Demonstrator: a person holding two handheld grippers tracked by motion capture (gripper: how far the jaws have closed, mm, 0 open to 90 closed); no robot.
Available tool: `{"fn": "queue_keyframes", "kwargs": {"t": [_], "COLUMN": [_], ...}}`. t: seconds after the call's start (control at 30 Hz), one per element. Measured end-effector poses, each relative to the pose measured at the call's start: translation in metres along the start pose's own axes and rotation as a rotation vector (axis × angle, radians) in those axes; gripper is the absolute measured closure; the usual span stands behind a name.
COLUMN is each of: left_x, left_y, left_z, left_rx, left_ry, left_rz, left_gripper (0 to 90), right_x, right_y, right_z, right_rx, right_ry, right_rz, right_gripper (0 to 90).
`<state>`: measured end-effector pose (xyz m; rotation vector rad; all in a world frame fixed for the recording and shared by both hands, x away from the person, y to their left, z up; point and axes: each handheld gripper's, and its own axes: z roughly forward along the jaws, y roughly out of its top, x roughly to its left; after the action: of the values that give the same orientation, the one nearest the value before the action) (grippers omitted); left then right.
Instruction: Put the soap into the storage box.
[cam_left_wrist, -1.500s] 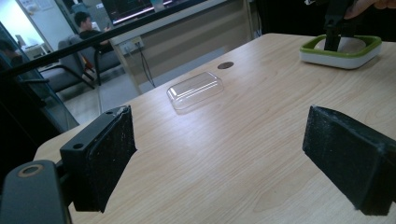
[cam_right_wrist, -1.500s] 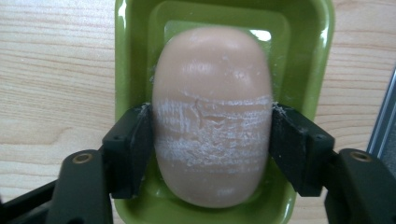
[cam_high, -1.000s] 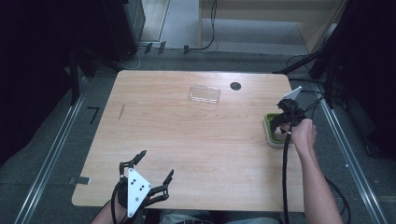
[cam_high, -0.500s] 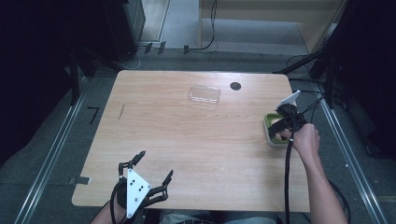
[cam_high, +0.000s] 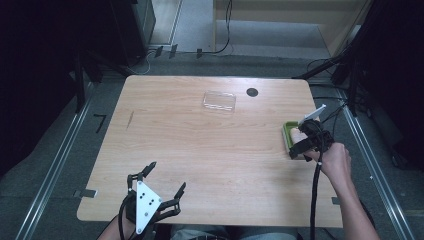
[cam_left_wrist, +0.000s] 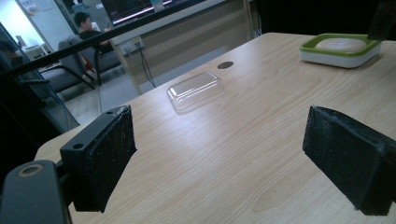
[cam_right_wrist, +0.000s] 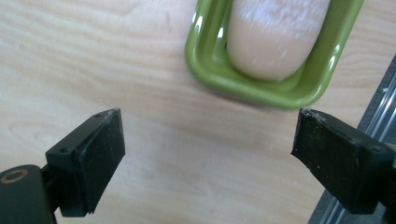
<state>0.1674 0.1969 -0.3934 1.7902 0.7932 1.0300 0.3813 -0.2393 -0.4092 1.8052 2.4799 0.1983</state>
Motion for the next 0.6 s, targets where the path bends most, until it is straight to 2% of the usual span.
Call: {"fn": "queue_keyframes", "kwargs": {"t": [0.3, 0.5, 0.6], "left_x": [-0.001, -0.001, -0.001], "left_y": [0.001, 0.001, 0.001], "left_z": [0.002, 0.002, 0.002], "left_rx": [0.002, 0.003, 0.006], "left_ry": [-0.007, -0.009, -0.01], "left_rz": [0.006, 0.008, 0.01], "left_gripper": [10.0, 9.9, 9.9], "right_x": [0.015, 0.029, 0.036], "right_y": [-0.029, -0.048, -0.055], "right_z": [-0.003, 0.007, 0.013], "right_rx": [-0.001, 0.034, 0.05], "right_ry": [0.018, 0.033, 0.032], "right_rz": [-0.063, -0.125, -0.139], "right_gripper": [10.9, 12.0, 12.0]}}
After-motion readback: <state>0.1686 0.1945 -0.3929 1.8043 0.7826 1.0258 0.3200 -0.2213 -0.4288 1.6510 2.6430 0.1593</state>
